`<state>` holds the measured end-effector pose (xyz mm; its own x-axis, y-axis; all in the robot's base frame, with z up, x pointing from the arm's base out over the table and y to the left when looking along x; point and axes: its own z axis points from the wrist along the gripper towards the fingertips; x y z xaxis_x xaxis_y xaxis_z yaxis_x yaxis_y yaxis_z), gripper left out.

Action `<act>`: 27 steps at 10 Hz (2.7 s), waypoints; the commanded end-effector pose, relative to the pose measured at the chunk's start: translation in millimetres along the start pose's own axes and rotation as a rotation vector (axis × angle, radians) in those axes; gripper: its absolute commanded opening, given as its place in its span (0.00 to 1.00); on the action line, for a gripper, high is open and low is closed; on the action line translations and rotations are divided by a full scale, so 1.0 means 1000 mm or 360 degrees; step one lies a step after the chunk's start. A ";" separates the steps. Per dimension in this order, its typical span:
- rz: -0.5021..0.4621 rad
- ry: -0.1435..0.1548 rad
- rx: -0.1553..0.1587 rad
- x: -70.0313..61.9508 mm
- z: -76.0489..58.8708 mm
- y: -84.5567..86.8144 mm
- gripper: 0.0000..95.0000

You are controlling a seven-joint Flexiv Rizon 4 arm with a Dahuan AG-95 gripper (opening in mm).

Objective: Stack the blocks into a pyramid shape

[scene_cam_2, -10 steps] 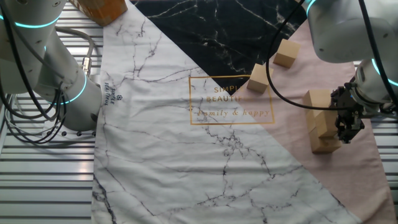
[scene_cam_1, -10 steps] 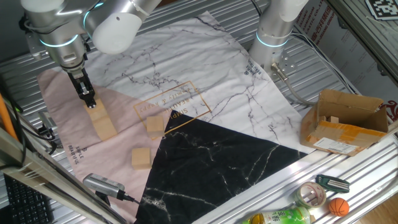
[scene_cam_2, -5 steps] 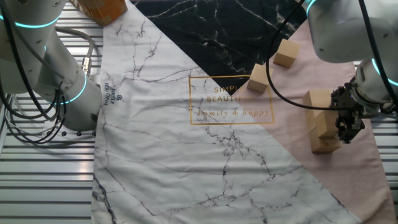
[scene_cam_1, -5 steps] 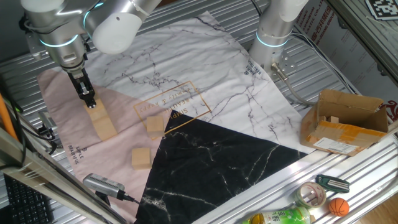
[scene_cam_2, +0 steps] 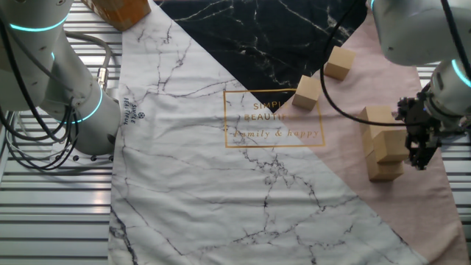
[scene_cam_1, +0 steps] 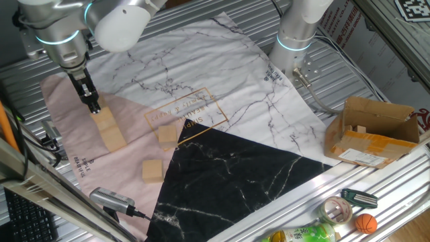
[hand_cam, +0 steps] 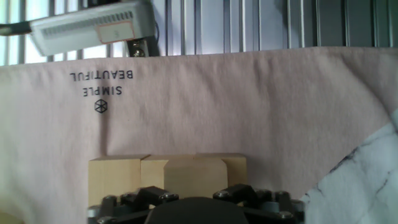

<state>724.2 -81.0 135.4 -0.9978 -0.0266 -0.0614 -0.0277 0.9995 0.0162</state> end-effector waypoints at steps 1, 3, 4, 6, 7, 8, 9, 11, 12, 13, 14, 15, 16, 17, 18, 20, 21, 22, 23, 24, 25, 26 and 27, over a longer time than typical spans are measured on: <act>0.0006 -0.0005 0.0016 0.004 -0.008 0.006 1.00; 0.0004 0.0002 0.0021 0.006 -0.019 0.018 0.80; -0.0002 0.0002 0.0017 0.007 -0.025 0.025 0.80; 0.0000 0.0023 0.0007 0.007 -0.035 0.039 0.80; 0.0000 0.0027 0.0000 0.006 -0.037 0.047 0.80; -0.0011 0.0034 -0.0006 0.006 -0.038 0.063 0.80; -0.0009 0.0047 -0.0003 0.005 -0.039 0.079 0.80; -0.0058 0.0042 0.0006 0.005 -0.035 0.122 0.60; -0.0089 0.0042 0.0002 0.005 -0.033 0.137 0.60; -0.0139 0.0035 -0.0002 0.005 -0.031 0.151 0.40; -0.0222 0.0036 -0.0025 0.000 -0.030 0.162 0.40; -0.0271 0.0037 -0.0045 -0.006 -0.030 0.171 0.40; -0.0310 0.0045 -0.0036 -0.008 -0.029 0.176 0.40; -0.0386 0.0050 -0.0038 -0.010 -0.029 0.178 0.40; -0.0438 0.0042 -0.0046 -0.010 -0.029 0.179 0.40; -0.0488 0.0046 -0.0042 -0.010 -0.029 0.178 0.20; -0.0501 0.0049 -0.0038 -0.010 -0.029 0.178 0.20; -0.0530 0.0046 -0.0034 -0.010 -0.029 0.178 0.20; -0.0532 0.0046 -0.0033 -0.010 -0.029 0.178 0.20; -0.0512 0.0038 -0.0037 -0.010 -0.029 0.178 0.20; -0.0508 0.0037 -0.0037 -0.010 -0.029 0.178 0.20; -0.0508 0.0037 -0.0034 -0.010 -0.029 0.178 0.20; -0.0506 0.0038 -0.0035 -0.010 -0.029 0.178 0.20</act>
<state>727.1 96.9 167.8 -0.9400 -0.3382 -0.0448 -0.3394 0.9404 0.0201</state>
